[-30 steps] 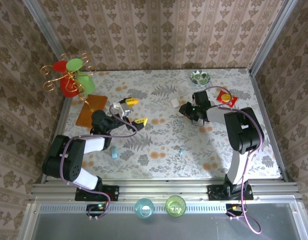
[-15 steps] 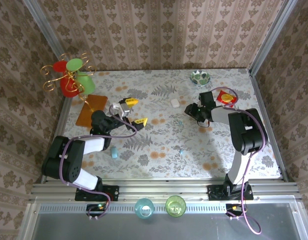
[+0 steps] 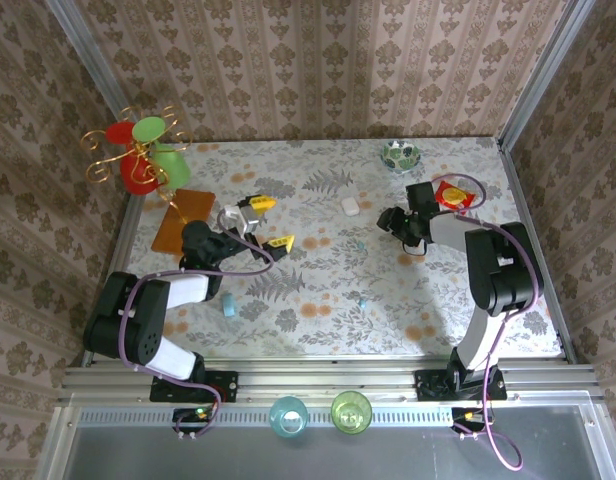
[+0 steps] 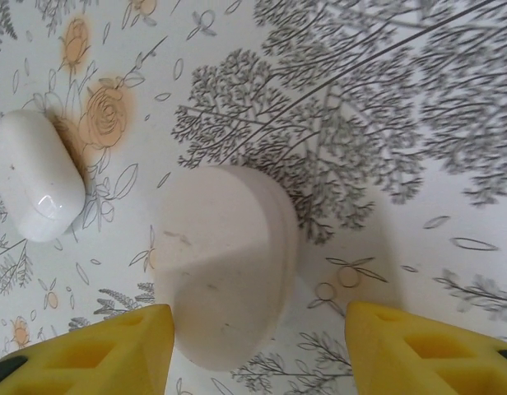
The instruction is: Insert the wireless bluetooth earbuds into the charging case
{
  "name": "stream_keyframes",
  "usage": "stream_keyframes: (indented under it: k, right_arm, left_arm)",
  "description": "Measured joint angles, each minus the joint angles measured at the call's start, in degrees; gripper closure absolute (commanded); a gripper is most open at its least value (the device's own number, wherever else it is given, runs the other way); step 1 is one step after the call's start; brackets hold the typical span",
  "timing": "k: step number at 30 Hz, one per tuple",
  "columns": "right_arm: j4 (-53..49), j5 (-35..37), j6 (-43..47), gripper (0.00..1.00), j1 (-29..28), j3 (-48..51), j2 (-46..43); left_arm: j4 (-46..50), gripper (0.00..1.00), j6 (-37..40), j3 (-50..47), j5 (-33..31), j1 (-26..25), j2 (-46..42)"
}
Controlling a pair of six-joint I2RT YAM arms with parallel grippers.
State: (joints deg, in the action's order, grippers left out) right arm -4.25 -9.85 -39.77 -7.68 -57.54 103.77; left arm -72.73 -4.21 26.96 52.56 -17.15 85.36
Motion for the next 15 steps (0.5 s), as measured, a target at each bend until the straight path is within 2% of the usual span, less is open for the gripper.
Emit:
stream_keyframes:
  k: [5, 9, 12, 15]
  right_arm:
    - [-2.2, 1.3, 1.1, 0.49, 0.2, 0.0, -2.2]
    - [-3.7, 2.0, 2.3, 0.60, 0.2, -0.3, -3.0]
    - [-5.0, 2.1, 2.8, 0.60, -0.1, -1.1, -3.0]
    - [-5.8, 2.4, 4.1, 0.54, -1.2, -1.8, -3.7]
  left_arm:
    - [0.0, 0.00, 0.0, 0.0, -0.1, 0.0, 0.0]
    - [0.0, 0.00, 0.0, 0.0, -0.2, 0.0, 0.0]
    - [0.0, 0.01, -0.2, 0.0, -1.4, 0.4, 0.0]
    - [0.0, 0.00, -2.5, -0.7, -4.8, 2.3, -0.6]
